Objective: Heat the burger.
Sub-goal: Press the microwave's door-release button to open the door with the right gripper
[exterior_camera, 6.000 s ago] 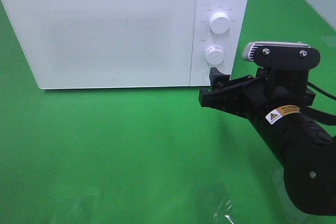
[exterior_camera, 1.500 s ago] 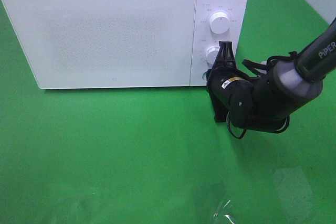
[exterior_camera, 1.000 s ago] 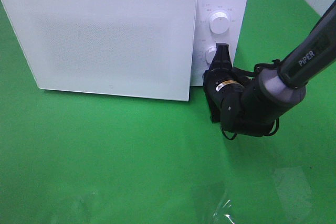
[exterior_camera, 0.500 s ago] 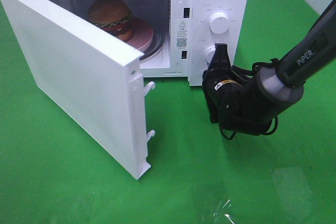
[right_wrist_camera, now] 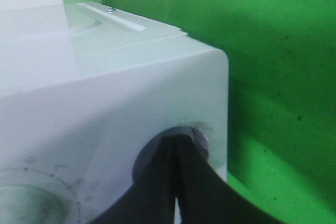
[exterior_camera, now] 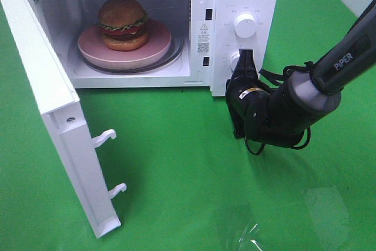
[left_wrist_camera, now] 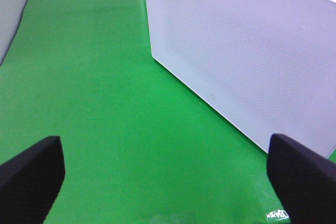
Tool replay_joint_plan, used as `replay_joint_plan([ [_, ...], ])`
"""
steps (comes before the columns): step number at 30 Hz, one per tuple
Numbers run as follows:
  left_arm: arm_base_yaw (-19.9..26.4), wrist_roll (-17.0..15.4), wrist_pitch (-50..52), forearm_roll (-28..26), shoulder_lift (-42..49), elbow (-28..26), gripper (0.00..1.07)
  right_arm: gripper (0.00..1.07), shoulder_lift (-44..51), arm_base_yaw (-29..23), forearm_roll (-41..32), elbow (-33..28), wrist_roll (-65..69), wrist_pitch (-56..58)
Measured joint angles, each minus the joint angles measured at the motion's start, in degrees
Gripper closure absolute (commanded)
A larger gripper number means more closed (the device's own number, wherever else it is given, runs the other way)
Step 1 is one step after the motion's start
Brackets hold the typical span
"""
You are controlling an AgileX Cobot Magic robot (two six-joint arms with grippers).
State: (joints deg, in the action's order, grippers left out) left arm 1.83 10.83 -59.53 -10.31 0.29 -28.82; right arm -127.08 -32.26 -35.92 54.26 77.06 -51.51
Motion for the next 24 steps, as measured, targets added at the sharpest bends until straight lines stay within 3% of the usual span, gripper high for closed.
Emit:
replay_joint_plan([
  [8, 0.0, 0.0, 0.0, 0.0, 0.0, 0.0, 0.03, 1.07, 1.3, 0.7, 1.3, -1.0, 0.1, 2.5],
  [15, 0.0, 0.0, 0.0, 0.0, 0.0, 0.0, 0.03, 1.07, 6.4, 1.4, 5.3, -5.4, -0.3, 8.4],
  [24, 0.0, 0.0, 0.0, 0.0, 0.0, 0.0, 0.03, 1.07, 14.4, 1.4, 8.7, -10.6, -13.3, 22.5],
])
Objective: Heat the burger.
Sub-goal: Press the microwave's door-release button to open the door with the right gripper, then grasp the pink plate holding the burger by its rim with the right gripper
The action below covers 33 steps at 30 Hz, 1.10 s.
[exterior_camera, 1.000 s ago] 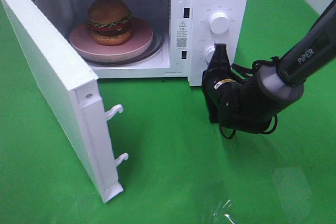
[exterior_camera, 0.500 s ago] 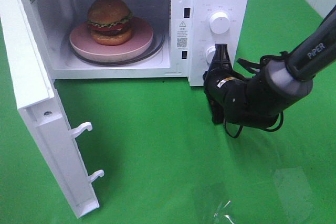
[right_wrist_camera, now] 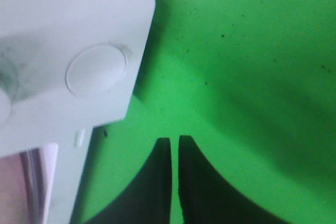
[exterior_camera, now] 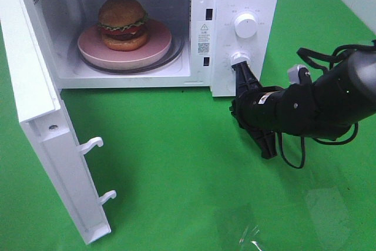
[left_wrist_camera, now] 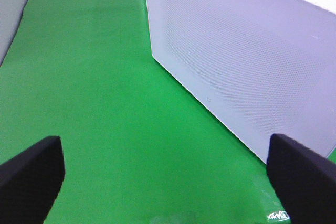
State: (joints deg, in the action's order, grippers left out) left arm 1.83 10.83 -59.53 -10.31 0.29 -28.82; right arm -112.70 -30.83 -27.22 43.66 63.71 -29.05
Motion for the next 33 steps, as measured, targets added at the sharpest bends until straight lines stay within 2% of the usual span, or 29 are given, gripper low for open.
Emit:
replay_joint_plan([
  [1, 0.0, 0.0, 0.0, 0.0, 0.0, 0.0, 0.03, 1.07, 0.0, 0.0, 0.0, 0.0, 0.0, 0.0],
  [3, 0.0, 0.0, 0.0, 0.0, 0.0, 0.0, 0.03, 1.07, 4.4, 0.0, 2.7, -0.3, -10.4, 6.5],
  [6, 0.0, 0.0, 0.0, 0.0, 0.0, 0.0, 0.03, 1.06, 6.5, 0.0, 4.4, -0.3, -15.6, 9.4],
  [8, 0.0, 0.0, 0.0, 0.0, 0.0, 0.0, 0.03, 1.06, 9.8, 0.0, 6.4, -0.3, -23.8, 15.2],
  [18, 0.0, 0.0, 0.0, 0.0, 0.0, 0.0, 0.03, 1.05, 15.5, 0.0, 7.8, -0.1, -43.0, 33.8],
  [19, 0.0, 0.0, 0.0, 0.0, 0.0, 0.0, 0.03, 1.05, 16.1, 0.0, 8.6, 0.9, -47.3, 38.4],
  [20, 0.0, 0.0, 0.0, 0.0, 0.0, 0.0, 0.03, 1.05, 16.1, 0.0, 8.6, 0.9, -47.3, 38.4],
  [22, 0.0, 0.0, 0.0, 0.0, 0.0, 0.0, 0.03, 1.04, 16.4, 0.0, 11.2, 3.5, -56.3, 47.7],
  [27, 0.0, 0.0, 0.0, 0.0, 0.0, 0.0, 0.03, 1.04, 16.4, 0.0, 14.0, 5.4, -63.7, 54.4],
  [29, 0.0, 0.0, 0.0, 0.0, 0.0, 0.0, 0.03, 1.03, 16.4, 0.0, 18.2, 8.0, -75.7, 61.7],
  [32, 0.0, 0.0, 0.0, 0.0, 0.0, 0.0, 0.03, 1.02, 16.4, 0.0, 19.2, 8.7, -79.4, 63.4],
  [33, 0.0, 0.1, 0.0, 0.0, 0.0, 0.0, 0.03, 1.02, 16.4, 0.0, 20.6, 9.9, -86.6, 66.5],
])
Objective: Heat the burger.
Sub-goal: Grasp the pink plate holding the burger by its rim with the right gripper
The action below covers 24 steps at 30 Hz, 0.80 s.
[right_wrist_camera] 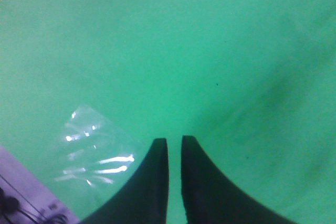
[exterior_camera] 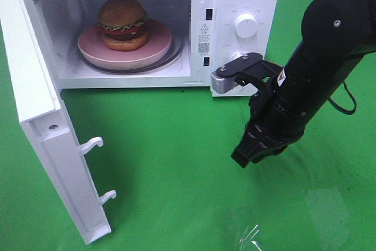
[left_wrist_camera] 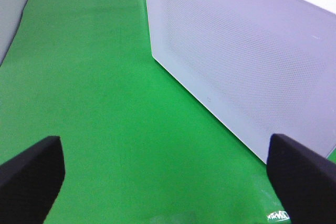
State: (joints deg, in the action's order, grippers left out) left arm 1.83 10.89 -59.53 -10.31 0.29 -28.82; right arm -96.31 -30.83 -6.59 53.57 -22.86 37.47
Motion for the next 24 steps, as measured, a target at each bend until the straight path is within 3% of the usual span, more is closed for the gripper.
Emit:
replay_joint_plan([
  [1, 0.0, 0.0, 0.0, 0.0, 0.0, 0.0, 0.03, 1.01, 0.0, 0.0, 1.1, 1.0, -8.1, 1.8],
  [6, 0.0, 0.0, 0.0, 0.0, 0.0, 0.0, 0.03, 1.0, 0.0, 0.0, 1.9, 2.0, -22.0, 3.3],
  [8, 0.0, 0.0, 0.0, 0.0, 0.0, 0.0, 0.03, 0.98, 0.1, 0.0, 2.2, 3.3, -39.9, 3.7],
  [13, 0.0, 0.0, 0.0, 0.0, 0.0, 0.0, 0.03, 0.94, 0.1, 0.0, 2.2, 4.1, -50.2, 3.2],
  [16, 0.0, 0.0, 0.0, 0.0, 0.0, 0.0, 0.03, 0.86, 0.1, 0.0, 2.2, 5.0, -56.6, 1.2],
  [17, 0.0, 0.0, 0.0, 0.0, 0.0, 0.0, 0.03, 0.77, 0.1, 0.0, 2.2, 5.2, -57.1, 0.7],
  [18, 0.0, 0.0, 0.0, 0.0, 0.0, 0.0, 0.03, 0.77, 0.1, 0.0, 2.2, 5.2, -57.1, 0.7],
  [19, 0.0, 0.0, 0.0, 0.0, 0.0, 0.0, 0.03, 0.63, 0.1, 0.0, 2.2, 5.6, -57.4, -0.5],
  [20, 0.0, 0.0, 0.0, 0.0, 0.0, 0.0, 0.03, 0.63, 0.1, 0.0, 2.2, 5.6, -57.4, -0.5],
  [22, 0.0, 0.0, 0.0, 0.0, 0.0, 0.0, 0.03, 0.33, 0.1, 0.0, 2.2, 6.2, -57.5, -3.3],
  [23, 0.0, 0.0, 0.0, 0.0, 0.0, 0.0, 0.03, 0.33, 0.1, 0.0, 2.2, 6.2, -57.5, -3.3],
  [24, 0.0, 0.0, 0.0, 0.0, 0.0, 0.0, 0.03, 0.23, 0.1, 0.0, 2.3, 6.4, -57.2, -5.0],
])
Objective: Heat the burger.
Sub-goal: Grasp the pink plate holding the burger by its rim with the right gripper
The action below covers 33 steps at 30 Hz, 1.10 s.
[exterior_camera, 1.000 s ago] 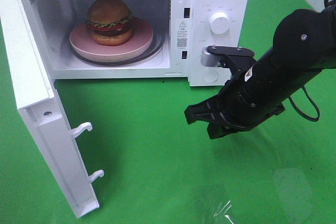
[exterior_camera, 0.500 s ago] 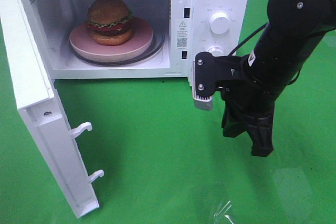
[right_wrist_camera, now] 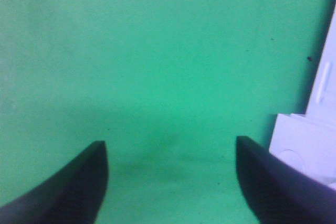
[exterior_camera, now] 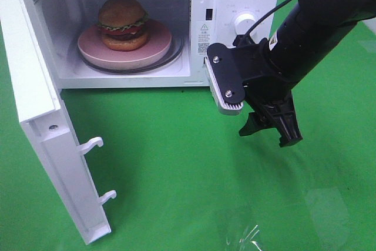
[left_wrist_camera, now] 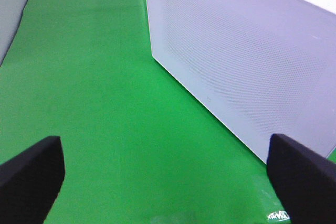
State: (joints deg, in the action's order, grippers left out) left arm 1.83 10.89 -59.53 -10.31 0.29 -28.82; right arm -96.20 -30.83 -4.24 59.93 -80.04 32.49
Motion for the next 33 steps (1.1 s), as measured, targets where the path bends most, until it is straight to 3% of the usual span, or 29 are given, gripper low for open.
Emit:
replay_joint_plan([
  [1, 0.0, 0.0, 0.0, 0.0, 0.0, 0.0, 0.03, 0.23, 0.0, 0.0, 0.0, 0.0, 0.0, 0.0],
  [2, 0.0, 0.0, 0.0, 0.0, 0.0, 0.0, 0.03, 0.13, 0.0, 0.0, 0.0, 0.0, 0.3, -0.8],
  [4, 0.0, 0.0, 0.0, 0.0, 0.0, 0.0, 0.03, 0.08, 0.0, 0.0, 0.0, 0.0, 0.8, -2.1],
  [10, 0.0, 0.0, 0.0, 0.0, 0.0, 0.0, 0.03, 0.1, 0.0, -1.4, 4.9, 1.3, 4.0, -3.8],
  [14, 0.0, 0.0, 0.0, 0.0, 0.0, 0.0, 0.03, 0.11, -0.3, -4.5, 13.8, 5.8, 11.3, -6.8],
  [19, 0.0, 0.0, 0.0, 0.0, 0.0, 0.0, 0.03, 0.12, -2.1, -6.8, 19.4, 9.2, 16.6, -9.0],
  [33, 0.0, 0.0, 0.0, 0.0, 0.0, 0.0, 0.03, 0.14, -11.8, -8.9, 21.7, 17.1, 18.1, -11.1],
])
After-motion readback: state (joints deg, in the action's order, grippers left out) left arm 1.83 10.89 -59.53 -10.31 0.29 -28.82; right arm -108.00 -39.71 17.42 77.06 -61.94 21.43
